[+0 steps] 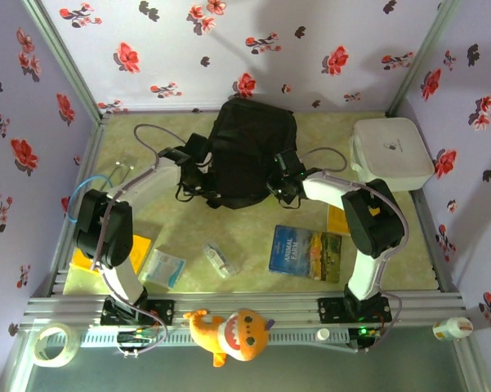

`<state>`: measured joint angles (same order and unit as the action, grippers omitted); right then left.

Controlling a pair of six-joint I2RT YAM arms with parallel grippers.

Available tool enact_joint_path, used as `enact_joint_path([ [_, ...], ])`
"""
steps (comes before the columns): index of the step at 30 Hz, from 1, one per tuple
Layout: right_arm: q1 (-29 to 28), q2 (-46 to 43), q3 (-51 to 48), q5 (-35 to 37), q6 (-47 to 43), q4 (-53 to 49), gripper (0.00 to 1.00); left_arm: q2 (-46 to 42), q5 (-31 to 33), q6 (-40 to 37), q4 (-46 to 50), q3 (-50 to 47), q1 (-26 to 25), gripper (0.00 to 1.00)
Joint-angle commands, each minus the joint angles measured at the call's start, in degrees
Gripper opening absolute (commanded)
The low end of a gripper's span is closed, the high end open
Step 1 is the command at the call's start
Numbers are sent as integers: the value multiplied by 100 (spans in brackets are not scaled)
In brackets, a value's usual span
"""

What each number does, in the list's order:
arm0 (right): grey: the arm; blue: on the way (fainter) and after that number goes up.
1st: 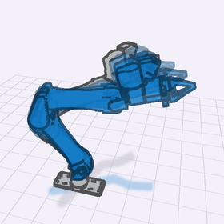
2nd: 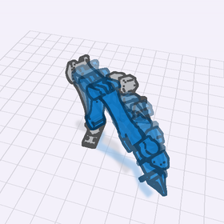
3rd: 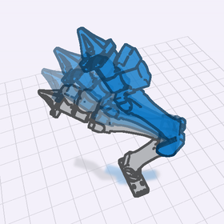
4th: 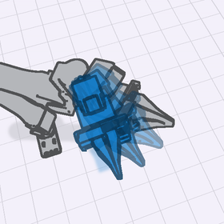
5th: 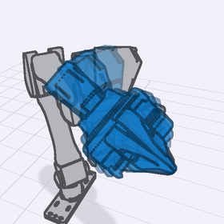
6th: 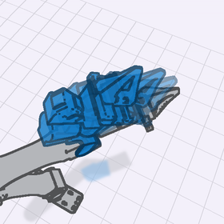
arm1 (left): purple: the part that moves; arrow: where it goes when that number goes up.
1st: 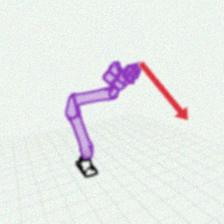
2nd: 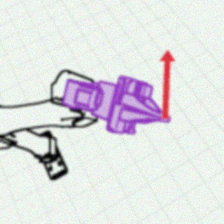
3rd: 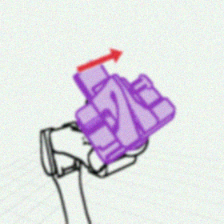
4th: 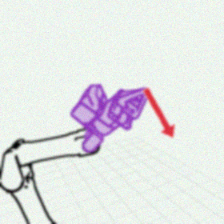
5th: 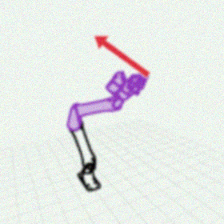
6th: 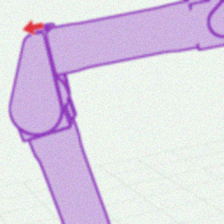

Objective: Pack books, pencil case, and school supplies into a backpack

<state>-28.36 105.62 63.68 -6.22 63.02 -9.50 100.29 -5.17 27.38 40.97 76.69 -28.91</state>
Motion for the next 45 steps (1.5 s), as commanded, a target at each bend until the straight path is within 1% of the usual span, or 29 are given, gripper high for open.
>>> enact_joint_path([
  [1,220,315,379,-26,-539,40,14,-201,-126,-185,111,-174,18,0],
  [4,363,487,611,-168,-776,44,14,-313,-394,-161,-42,-341,-74,0],
  [6,471,498,701,-265,-850,58,15,-415,-643,-189,-221,-486,-246,0],
  [8,545,411,696,-365,-912,117,18,-488,-850,-161,-437,-637,-437,0],
  [10,590,230,630,-380,-975,93,25,-502,-972,-95,-619,-674,-600,0],
  [13,648,-210,408,-365,-943,-51,41,-426,-1024,-30,-809,-541,-803,0],
  [16,701,-749,-5,-519,-683,-132,55,-271,-1151,47,-1008,-365,-945,0],
  [18,709,-1080,-290,-608,-401,-224,58,-158,-1169,27,-1055,-237,-1016,0],
  [20,692,-1351,-641,-843,20,-188,61,-57,-1183,-8,-1039,-126,-1063,0],
  [23,557,-1597,-1088,-1047,597,0,65,30,-1188,-139,-923,-31,-1082,0],
  [25,428,-1602,-1233,-1206,862,216,67,48,-1184,-210,-872,-32,-1082,0],
  [28,243,-1385,-1199,-1527,1093,618,67,52,-1186,-251,-800,-55,-1090,0],
  [34,-9,-827,-930,-1678,1271,912,68,8,-1162,-276,-769,-110,-1084,0],
  [36,-20,-725,-905,-1641,1283,899,65,-9,-1109,-284,-741,-123,-1084,0],
  [37,-14,-685,-894,-1612,1282,876,61,-30,-1051,-344,-681,-93,-1091,0],
  [39,37,-642,-922,-1549,1216,844,49,-137,-838,-553,-493,-25,-1087,0],
  [40,86,-624,-941,-1496,1152,837,41,-217,-709,-672,-410,-1,-1085,0],
  [42,190,-592,-945,-1412,1001,715,29,-385,-539,-895,-243,4,-1066,0],
  [43,251,-589,-941,-1363,900,652,25,-456,-476,-972,-156,-25,-1057,0],
  [45,319,-599,-904,-1208,689,457,21,-597,-294,-1073,-55,-148,-1041,0],
])
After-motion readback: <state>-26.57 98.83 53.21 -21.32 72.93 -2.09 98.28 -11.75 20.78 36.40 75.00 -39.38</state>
